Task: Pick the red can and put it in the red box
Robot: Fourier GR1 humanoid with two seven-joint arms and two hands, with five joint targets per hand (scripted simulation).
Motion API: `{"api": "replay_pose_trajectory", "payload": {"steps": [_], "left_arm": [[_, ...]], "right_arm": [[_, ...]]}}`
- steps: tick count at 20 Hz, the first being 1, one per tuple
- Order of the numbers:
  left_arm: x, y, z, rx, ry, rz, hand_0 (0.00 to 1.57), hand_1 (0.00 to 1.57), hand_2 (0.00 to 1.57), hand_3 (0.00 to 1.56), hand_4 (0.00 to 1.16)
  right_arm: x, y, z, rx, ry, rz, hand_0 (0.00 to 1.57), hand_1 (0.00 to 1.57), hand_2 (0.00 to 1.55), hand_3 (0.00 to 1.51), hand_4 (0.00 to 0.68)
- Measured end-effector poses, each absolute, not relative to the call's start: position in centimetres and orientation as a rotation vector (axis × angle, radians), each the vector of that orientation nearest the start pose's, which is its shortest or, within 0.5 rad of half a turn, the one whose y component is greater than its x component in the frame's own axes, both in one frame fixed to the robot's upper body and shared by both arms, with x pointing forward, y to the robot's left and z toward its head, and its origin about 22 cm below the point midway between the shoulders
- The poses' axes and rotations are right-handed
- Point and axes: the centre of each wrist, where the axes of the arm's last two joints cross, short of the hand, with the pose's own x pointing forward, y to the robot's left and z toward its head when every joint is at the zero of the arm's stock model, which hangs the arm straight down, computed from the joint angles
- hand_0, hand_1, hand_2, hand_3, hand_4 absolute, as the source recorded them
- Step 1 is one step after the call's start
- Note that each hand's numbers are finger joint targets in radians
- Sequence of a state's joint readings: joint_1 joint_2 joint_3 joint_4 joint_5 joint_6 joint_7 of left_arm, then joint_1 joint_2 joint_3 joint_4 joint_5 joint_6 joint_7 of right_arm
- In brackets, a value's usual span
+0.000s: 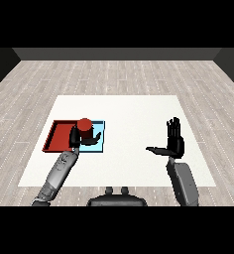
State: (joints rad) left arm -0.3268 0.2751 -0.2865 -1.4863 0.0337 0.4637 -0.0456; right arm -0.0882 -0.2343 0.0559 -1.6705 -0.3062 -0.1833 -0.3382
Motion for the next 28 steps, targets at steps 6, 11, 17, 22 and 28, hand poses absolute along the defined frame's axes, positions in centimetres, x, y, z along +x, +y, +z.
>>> {"api": "replay_pose_trajectory", "payload": {"steps": [6, 11, 17, 22, 28], "left_arm": [[33.2, 22.6, 7.0, 0.459, -1.794, -0.182, 1.57, 1.57, 1.51, 1.42, 1.1], [35.7, 27.5, 6.0, 0.607, -1.658, -0.195, 1.57, 1.57, 1.55, 1.46, 1.1], [35.9, 33.5, 1.8, 0.727, -1.469, -0.134, 1.57, 1.57, 1.57, 1.49, 1.07], [36.1, 35.7, -1.0, 0.81, -1.309, -0.123, 1.41, 1.41, 1.41, 1.38, 1.0], [35.2, 37.1, -3.4, 0.88, -1.1, -0.145, 0.85, 0.85, 0.8, 0.0, 0.71]], "right_arm": [[25.2, -26.4, 2.2, -0.027, -1.984, -0.124, 0.0, 0.0, 0.0, 0.0, 0.0], [25.0, -26.8, 0.9, -0.045, -1.944, -0.134, 0.0, 0.0, 0.0, 0.0, 0.0], [25.4, -26.7, 0.7, -0.058, -1.969, -0.115, 0.0, 0.0, 0.0, 0.0, 0.0], [25.5, -27.2, 1.0, -0.053, -2.003, -0.102, 0.0, 0.0, 0.0, 0.0, 0.0], [25.6, -27.2, 1.0, -0.066, -2.051, -0.079, 0.0, 0.0, 0.0, 0.0, 0.0]]}}
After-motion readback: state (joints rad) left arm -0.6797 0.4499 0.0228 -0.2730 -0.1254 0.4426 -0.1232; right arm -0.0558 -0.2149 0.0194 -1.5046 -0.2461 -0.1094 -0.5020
